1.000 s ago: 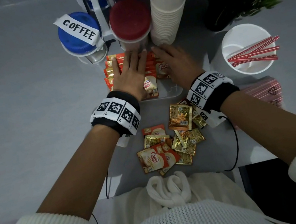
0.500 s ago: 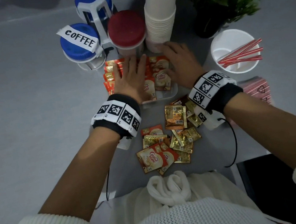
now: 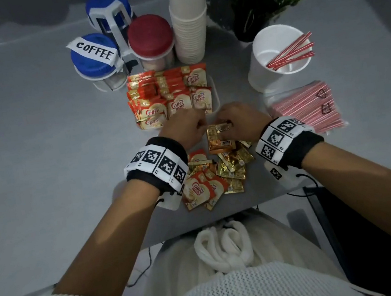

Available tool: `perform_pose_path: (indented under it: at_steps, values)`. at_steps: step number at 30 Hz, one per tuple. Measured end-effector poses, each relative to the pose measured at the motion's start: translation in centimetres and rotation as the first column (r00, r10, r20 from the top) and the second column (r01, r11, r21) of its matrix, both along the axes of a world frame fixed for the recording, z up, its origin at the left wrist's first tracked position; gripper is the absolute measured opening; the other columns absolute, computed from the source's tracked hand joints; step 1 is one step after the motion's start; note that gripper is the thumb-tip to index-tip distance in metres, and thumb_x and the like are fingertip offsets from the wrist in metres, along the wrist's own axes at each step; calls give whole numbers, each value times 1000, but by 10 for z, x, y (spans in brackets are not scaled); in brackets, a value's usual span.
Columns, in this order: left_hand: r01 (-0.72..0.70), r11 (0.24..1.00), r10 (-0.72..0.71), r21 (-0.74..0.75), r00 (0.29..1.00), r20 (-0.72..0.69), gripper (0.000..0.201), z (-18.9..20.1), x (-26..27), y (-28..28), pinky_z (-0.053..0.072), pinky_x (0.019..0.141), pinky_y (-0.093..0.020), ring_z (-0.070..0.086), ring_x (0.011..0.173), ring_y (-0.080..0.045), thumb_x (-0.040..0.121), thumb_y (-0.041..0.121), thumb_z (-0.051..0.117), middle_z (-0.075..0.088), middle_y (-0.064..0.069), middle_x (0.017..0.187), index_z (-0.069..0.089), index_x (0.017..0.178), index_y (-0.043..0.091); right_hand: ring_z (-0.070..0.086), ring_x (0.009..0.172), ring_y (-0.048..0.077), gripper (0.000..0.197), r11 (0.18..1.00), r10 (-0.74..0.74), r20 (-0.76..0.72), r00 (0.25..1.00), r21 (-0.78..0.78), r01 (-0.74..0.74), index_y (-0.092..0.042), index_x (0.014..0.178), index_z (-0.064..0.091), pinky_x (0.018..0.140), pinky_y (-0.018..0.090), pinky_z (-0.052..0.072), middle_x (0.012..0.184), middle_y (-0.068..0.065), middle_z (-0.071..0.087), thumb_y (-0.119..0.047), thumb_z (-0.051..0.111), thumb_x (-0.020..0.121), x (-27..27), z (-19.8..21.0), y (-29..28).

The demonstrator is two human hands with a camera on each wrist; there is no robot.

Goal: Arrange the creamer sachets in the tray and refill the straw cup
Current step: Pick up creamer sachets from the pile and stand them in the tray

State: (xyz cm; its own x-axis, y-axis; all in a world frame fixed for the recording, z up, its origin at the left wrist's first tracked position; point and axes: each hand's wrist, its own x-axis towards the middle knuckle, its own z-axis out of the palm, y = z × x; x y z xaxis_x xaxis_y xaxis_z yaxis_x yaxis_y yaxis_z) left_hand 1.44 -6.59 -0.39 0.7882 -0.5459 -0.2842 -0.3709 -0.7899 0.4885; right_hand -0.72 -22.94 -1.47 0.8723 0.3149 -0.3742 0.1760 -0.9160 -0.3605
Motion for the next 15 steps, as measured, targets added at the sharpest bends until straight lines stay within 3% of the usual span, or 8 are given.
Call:
perform_pose_path:
  at_steps: [4,7,10,15]
  values:
    - [28,996,-22,89,997,-71,28,-19,-12,5,45,93,-38,55,109,-31,92,11,46,60,-16,119,63,113,4,39,122,27,58,995,34,-32,999,-95,-37,-8,130,48,99,36,37,134,11,46,-28,68,79,-13,-4,9]
    - [51,994,-45,92,997,-69,28,-28,-18,8,43,96,-39,51,113,-32,94,10,43,53,-17,123,61,114,2,39,122,29,57,990,61,23,998,-132,-58,-10,130,45,100,40,38,133,11,47,-26,65,80,-19,-6,15]
    - [48,997,-44,58,997,-65,30,-32,-19,11,41,98,-42,49,116,-32,95,13,43,50,-17,125,59,119,3,37,124,30,52,983,76,52,996,-169,-66,-8,129,44,100,36,33,134,11,48,-19,61,82,-24,-9,21]
    - [-13,999,17,52,997,-77,38,-34,-23,7,39,103,-40,44,123,-33,91,10,50,40,-17,137,49,129,4,42,121,32,50,994,-107,45,993,14,107,-6,126,47,98,37,41,131,15,43,-3,62,79,-28,-16,26]
